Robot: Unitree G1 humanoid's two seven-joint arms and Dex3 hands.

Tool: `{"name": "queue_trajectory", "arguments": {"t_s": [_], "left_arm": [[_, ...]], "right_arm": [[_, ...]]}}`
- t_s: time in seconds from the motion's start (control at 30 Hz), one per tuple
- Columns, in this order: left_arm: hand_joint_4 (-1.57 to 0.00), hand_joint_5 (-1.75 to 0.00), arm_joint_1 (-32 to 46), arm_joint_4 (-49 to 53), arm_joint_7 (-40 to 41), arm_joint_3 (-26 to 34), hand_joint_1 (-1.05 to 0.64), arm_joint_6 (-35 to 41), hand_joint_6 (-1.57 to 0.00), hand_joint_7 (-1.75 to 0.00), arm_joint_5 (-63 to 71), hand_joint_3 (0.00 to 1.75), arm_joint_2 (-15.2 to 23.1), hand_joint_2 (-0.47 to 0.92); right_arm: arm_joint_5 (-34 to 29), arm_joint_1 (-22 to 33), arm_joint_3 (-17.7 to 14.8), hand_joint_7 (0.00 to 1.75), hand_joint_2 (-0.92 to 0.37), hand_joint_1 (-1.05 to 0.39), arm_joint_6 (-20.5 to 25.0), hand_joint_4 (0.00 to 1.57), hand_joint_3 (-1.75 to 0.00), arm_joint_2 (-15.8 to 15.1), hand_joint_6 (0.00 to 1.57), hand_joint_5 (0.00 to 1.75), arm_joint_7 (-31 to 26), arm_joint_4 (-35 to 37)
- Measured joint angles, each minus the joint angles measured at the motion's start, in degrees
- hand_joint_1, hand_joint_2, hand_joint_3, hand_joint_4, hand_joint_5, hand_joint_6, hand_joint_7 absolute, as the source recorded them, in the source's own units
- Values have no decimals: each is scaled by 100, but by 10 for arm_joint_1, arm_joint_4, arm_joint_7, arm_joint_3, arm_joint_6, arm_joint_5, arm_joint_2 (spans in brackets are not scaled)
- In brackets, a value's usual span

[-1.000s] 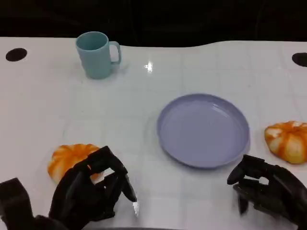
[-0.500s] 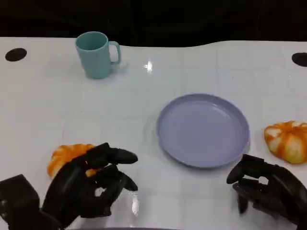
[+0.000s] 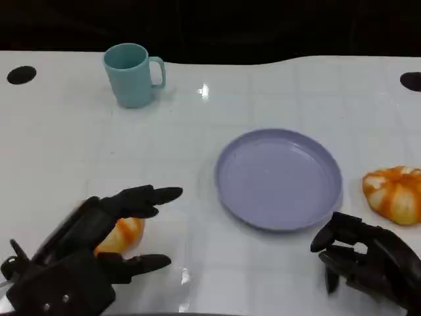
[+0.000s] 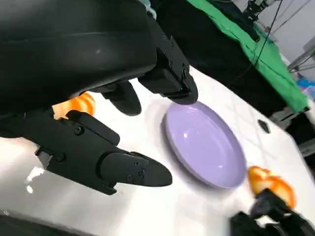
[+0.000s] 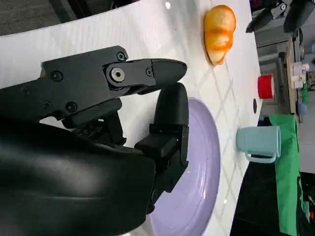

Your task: Grasp the bread from the table and place it into the plate.

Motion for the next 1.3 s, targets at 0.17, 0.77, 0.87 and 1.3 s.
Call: {"name": "queue_trajectory", "arguments": {"t_s": [0.17,0.77,0.87,1.3], "left_arm": [[-10,-55,0,-31,13,-15,-29,4,-39,0,106,13,45,72],[-6,-19,-31,-70,16,-98,-18,86,-26,0,418,9,114,64],[-7,-18,-56,-35,15,-116,-19,100,-25,0,434,8,113,64],[-12,-11,-163,164,26,-184,-30,136,-25,-1,442,5,100,69]], "right_arm": [[2,0,0,137,-92,-49,7,66,-28,2,67,175,2,-2],[-1,1,0,137,-92,-50,14,66,-27,4,67,175,-1,-9],[0,1,-1,137,-92,-49,15,66,-27,4,67,175,1,-9],[-1,3,-1,137,-92,-50,14,67,-27,5,68,175,3,-12]]}}
